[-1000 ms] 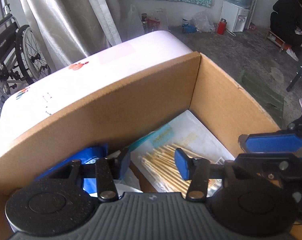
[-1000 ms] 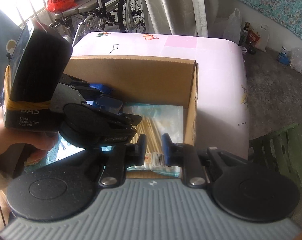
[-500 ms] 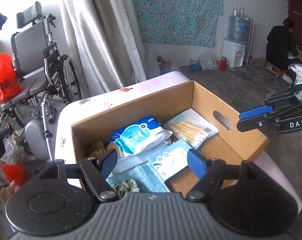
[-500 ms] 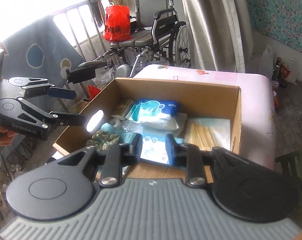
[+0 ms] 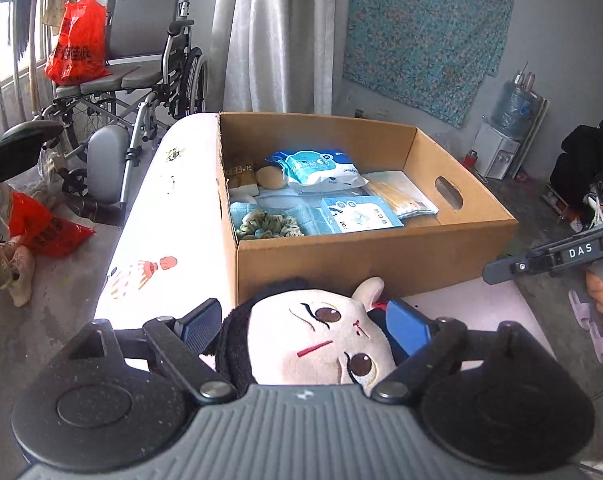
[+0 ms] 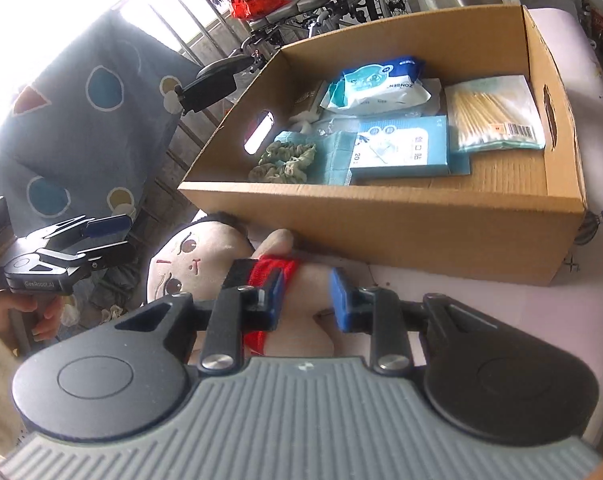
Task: Organize soft objects
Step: 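Withdraw both grippers and move them to the plush doll, then grasp the plush doll's body with the right gripper while the left gripper grips its head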
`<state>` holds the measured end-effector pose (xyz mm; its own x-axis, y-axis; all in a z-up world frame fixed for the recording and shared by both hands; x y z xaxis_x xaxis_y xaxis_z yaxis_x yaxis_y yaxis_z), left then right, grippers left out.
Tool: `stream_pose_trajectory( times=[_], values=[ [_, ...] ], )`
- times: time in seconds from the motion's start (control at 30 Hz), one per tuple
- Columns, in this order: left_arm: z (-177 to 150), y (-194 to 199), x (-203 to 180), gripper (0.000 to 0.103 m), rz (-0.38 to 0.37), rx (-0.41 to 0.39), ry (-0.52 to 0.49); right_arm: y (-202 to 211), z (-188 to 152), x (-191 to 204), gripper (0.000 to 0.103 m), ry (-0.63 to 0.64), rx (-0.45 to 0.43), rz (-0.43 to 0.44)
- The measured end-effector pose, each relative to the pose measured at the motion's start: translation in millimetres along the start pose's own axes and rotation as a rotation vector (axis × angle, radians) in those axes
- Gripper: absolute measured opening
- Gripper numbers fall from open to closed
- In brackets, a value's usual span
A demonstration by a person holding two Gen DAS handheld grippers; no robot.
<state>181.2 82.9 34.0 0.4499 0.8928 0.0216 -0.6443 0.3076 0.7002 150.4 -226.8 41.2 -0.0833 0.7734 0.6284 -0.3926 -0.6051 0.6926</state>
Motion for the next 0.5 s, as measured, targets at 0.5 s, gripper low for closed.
stream_pose_trajectory(
  times=[0.5],
  values=[
    [-49.1, -9.3, 7.7, 0.103, -0.094, -0.047, 0.268, -73.0, -28.4, -29.4, 0.044, -0.302, 0.097, 0.195]
  ],
)
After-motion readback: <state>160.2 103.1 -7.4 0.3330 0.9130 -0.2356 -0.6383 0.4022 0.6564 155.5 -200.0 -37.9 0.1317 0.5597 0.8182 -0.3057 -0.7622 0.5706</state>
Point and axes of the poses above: each gripper's, at about its wrist camera, not at the fingertips, and y roughly against the way its jaws point, x to its left, z to its top, the point moved 4 cm from there along -y, roughly the way its jaws point, and after that the axes turned 13 degrees about -y, right-handed, at the moved point
